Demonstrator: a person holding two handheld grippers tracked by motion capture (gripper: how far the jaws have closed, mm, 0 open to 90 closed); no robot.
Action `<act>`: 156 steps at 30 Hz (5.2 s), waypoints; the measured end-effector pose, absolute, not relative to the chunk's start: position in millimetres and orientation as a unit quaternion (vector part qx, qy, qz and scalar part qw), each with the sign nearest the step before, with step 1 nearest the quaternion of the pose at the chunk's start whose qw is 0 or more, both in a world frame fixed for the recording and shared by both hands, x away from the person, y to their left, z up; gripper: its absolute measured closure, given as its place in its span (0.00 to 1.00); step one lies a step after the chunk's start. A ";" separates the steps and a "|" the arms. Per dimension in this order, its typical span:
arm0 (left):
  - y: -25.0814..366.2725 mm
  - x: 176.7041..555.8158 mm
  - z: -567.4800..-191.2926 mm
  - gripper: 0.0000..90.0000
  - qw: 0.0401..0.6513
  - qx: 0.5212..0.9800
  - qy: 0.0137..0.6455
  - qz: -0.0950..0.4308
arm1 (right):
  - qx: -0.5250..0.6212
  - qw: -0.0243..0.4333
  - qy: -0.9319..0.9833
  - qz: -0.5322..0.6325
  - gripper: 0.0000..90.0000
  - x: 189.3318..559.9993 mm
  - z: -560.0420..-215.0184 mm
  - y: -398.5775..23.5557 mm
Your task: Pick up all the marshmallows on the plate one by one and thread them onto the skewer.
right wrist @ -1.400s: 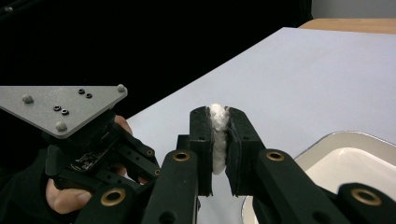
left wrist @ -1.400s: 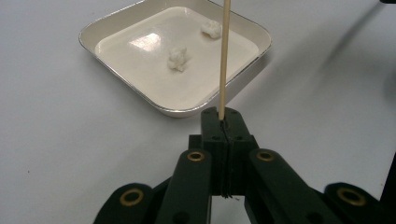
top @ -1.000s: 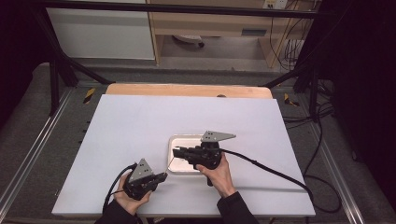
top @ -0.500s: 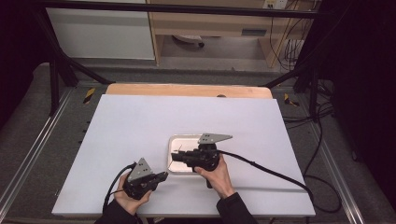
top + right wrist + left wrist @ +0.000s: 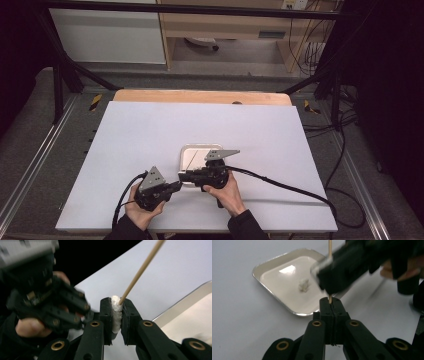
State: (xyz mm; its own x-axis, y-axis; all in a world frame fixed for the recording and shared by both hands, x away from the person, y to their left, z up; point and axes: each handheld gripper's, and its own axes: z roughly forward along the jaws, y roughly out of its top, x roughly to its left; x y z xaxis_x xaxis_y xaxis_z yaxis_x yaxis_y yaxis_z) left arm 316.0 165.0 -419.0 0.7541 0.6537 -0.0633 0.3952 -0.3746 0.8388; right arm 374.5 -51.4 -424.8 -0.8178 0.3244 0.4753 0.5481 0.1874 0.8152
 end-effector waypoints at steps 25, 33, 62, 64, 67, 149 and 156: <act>182.5 320.0 -427.0 0.99 0.441 0.818 0.344 0.132 | -0.301 -0.071 -0.808 -0.501 0.14 384.3 -401.7 -84.5; 190.2 321.8 -427.4 0.99 0.442 0.815 0.352 0.128 | -0.315 -0.093 -0.823 -0.463 0.16 399.9 -411.3 -83.8; 194.3 323.8 -429.2 0.98 0.443 0.814 0.356 0.121 | -0.316 -0.100 -0.866 -0.374 0.67 422.4 -446.9 -45.9; 193.9 323.6 -429.3 0.98 0.442 0.814 0.356 0.121 | -0.316 -0.099 -0.866 -0.374 0.71 420.7 -446.8 -45.5; 193.6 323.4 -429.1 0.98 0.442 0.814 0.356 0.121 | -0.316 -0.099 -0.866 -0.374 0.74 419.5 -446.8 -45.2; 182.2 314.6 -429.2 0.99 0.464 0.814 0.331 0.116 | -0.304 0.006 -0.746 -0.592 0.89 396.0 -362.7 -81.6; 182.2 312.8 -428.4 0.99 0.465 0.812 0.330 0.126 | -0.304 0.008 -0.743 -0.596 0.89 395.0 -364.7 -80.1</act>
State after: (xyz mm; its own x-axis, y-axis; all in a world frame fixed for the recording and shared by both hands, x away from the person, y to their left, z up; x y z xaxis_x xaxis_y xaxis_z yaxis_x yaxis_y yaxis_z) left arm 312.8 182.2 -428.4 0.7509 0.6526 -0.1012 0.4175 -0.3504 0.8384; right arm 395.0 -80.1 -364.7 -0.8152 0.4417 0.3748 0.4617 0.1047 0.8808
